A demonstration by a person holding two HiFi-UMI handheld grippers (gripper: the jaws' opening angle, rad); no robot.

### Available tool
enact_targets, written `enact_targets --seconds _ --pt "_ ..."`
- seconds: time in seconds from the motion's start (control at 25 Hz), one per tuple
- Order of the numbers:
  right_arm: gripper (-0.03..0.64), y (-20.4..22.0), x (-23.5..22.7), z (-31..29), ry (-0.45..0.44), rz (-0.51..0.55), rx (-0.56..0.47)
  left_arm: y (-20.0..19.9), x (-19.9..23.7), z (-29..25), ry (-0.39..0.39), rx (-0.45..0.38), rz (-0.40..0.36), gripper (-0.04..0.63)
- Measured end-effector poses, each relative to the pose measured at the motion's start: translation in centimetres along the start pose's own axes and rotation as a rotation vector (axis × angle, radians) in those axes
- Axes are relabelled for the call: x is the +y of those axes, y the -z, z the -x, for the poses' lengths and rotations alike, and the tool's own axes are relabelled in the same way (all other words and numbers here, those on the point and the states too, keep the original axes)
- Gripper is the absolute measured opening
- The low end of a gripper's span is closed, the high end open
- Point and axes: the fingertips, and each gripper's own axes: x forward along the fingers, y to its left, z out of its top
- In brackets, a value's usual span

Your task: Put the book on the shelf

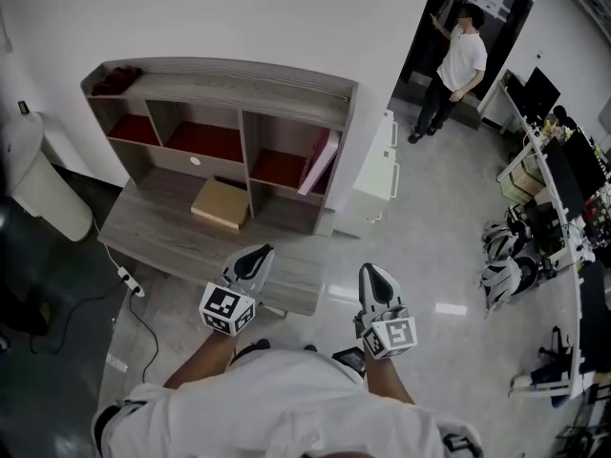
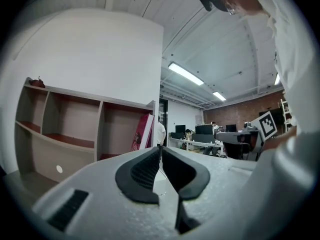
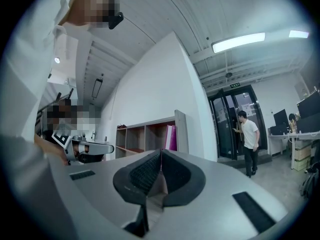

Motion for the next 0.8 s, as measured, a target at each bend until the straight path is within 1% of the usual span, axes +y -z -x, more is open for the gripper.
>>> enact_targets --seconds 0.2,0.36,0.6,0.8 --pt "0.015 1.5 0.6 0.6 -0.027 -0.024 0.025 1.8 -0.8 1.6 -0.011 0.004 0.014 0.031" --pt "0.015 1.8 0.7 0.6 -0.024 -0.038 0.032 3.2 -0.6 2.9 -0.057 0.014 0.047 0.029" --pt "0.015 2.1 0.1 0.0 -0.011 -0.021 0.028 3.8 1.0 3.2 -0.129 -0.008 0.058 0.028" --pt "0.015 2.4 -0.4 -0.2 -0.013 -0.021 0.03 4.1 1.0 2.4 -0.122 -0.02 0.09 0.028"
